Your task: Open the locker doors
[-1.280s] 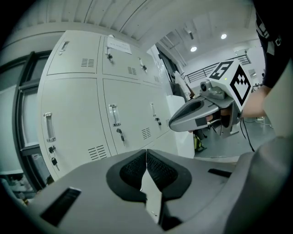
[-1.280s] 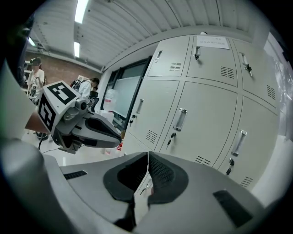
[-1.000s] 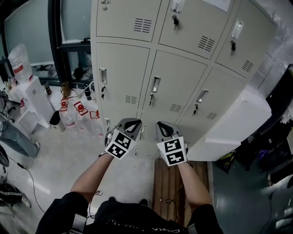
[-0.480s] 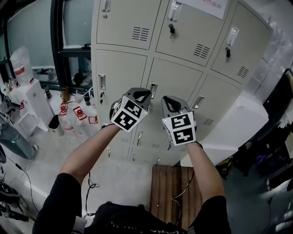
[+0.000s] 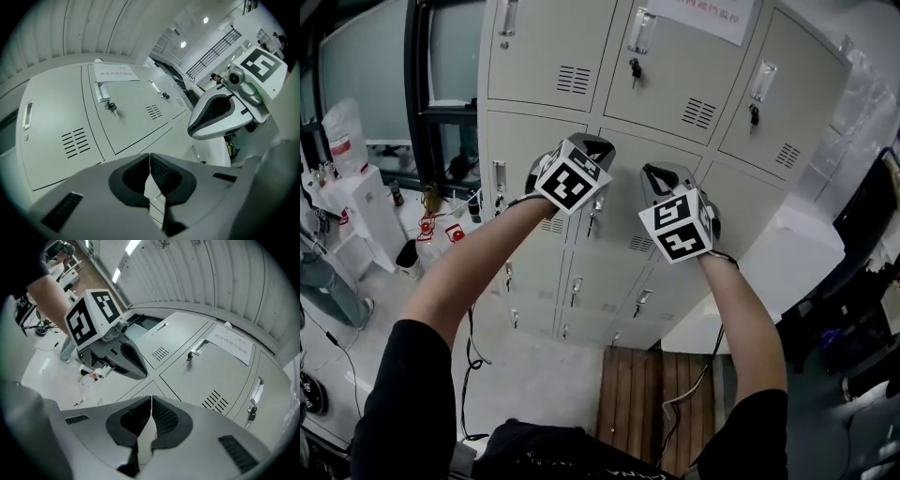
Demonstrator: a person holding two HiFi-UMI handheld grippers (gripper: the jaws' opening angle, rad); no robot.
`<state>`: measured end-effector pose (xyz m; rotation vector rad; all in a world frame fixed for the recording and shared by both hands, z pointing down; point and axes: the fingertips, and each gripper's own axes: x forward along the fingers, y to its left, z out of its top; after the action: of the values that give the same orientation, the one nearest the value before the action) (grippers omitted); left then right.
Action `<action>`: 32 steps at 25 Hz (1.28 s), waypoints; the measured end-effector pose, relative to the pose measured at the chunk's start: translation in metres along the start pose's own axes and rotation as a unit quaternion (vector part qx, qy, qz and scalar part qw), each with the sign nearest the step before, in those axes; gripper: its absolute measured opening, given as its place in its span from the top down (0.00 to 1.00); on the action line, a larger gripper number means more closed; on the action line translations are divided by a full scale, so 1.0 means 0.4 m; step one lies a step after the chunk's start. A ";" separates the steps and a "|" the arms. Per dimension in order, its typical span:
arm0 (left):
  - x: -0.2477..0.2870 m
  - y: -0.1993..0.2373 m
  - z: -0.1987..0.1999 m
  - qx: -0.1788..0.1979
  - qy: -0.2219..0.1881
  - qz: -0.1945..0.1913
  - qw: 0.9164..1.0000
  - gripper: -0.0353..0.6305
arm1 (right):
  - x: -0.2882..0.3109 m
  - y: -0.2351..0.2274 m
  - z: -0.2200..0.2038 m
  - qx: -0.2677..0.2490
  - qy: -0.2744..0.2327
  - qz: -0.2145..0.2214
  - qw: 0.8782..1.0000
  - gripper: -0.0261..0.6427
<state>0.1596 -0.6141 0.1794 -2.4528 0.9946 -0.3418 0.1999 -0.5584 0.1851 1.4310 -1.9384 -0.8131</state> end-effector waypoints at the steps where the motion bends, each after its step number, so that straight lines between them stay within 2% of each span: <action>1: 0.013 0.004 0.015 0.008 0.006 -0.001 1.000 0.92 | 0.003 -0.013 -0.002 -0.019 0.002 0.004 1.000 0.91; 4: 0.044 0.027 0.062 0.026 0.015 0.011 0.999 0.92 | 0.011 -0.048 -0.002 -0.065 0.003 0.011 0.998 0.91; 8: 0.063 0.089 0.119 0.001 -0.001 0.038 0.999 0.92 | 0.035 -0.090 0.027 -0.068 -0.005 0.011 0.998 0.91; 13: 0.069 0.185 0.174 0.004 -0.023 0.057 0.998 0.92 | 0.096 -0.132 0.084 -0.048 -0.010 -0.006 0.999 0.91; 18: 0.062 0.263 0.236 0.018 -0.054 0.052 0.997 0.92 | 0.158 -0.178 0.154 -0.043 -0.007 -0.037 0.998 0.91; 22: 0.082 0.283 0.259 0.021 -0.066 0.033 0.997 0.91 | 0.192 -0.224 0.184 -0.001 -0.009 -0.064 0.998 0.91; 26: 0.099 0.291 0.260 0.017 -0.068 0.035 0.997 0.91 | 0.199 -0.271 0.189 0.042 -0.021 -0.080 0.996 0.91; 32: 0.099 0.301 0.307 0.001 -0.093 0.054 0.994 0.88 | 0.192 -0.335 0.189 0.044 -0.032 -0.090 0.994 0.91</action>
<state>0.1650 -0.6773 0.0148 -2.3668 1.0394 -0.0766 0.2043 -0.6543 0.0425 1.6711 -1.9333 -0.8722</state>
